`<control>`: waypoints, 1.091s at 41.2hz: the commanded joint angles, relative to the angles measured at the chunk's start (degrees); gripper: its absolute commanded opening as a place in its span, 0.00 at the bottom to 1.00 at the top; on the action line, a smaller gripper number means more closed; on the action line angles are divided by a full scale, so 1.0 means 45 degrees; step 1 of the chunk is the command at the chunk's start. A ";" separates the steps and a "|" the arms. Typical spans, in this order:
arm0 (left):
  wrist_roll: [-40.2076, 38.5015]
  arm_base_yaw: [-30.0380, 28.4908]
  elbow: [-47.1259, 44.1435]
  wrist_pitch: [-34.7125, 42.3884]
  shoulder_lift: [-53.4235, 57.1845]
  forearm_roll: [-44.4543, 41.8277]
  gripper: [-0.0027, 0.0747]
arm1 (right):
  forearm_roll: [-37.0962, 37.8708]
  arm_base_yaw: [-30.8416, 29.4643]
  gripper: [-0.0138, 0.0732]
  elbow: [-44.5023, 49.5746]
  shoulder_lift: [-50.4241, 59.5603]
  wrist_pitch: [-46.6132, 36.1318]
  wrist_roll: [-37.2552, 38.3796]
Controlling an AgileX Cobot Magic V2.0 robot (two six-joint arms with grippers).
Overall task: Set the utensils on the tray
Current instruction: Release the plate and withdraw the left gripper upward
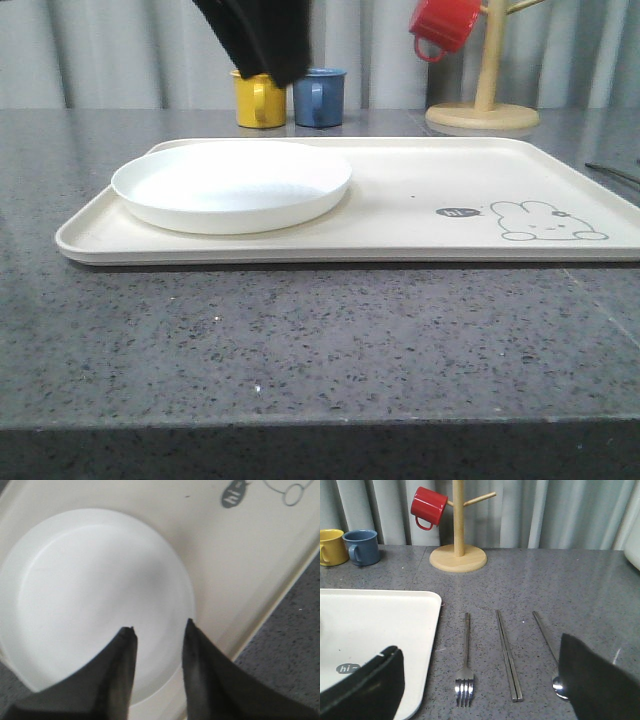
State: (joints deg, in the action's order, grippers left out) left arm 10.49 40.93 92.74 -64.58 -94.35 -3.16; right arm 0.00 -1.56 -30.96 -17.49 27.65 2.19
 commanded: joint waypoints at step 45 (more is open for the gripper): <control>-0.0774 -0.7143 -1.1555 0.9811 1.2057 0.0795 0.01 | 0.0000 -0.0075 0.90 -0.0438 -0.0187 -0.1010 -0.0129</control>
State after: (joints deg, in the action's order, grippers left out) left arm 7.68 8.83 44.81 -29.54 -45.91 0.00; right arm 0.00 -1.56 -30.96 -17.49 27.65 2.19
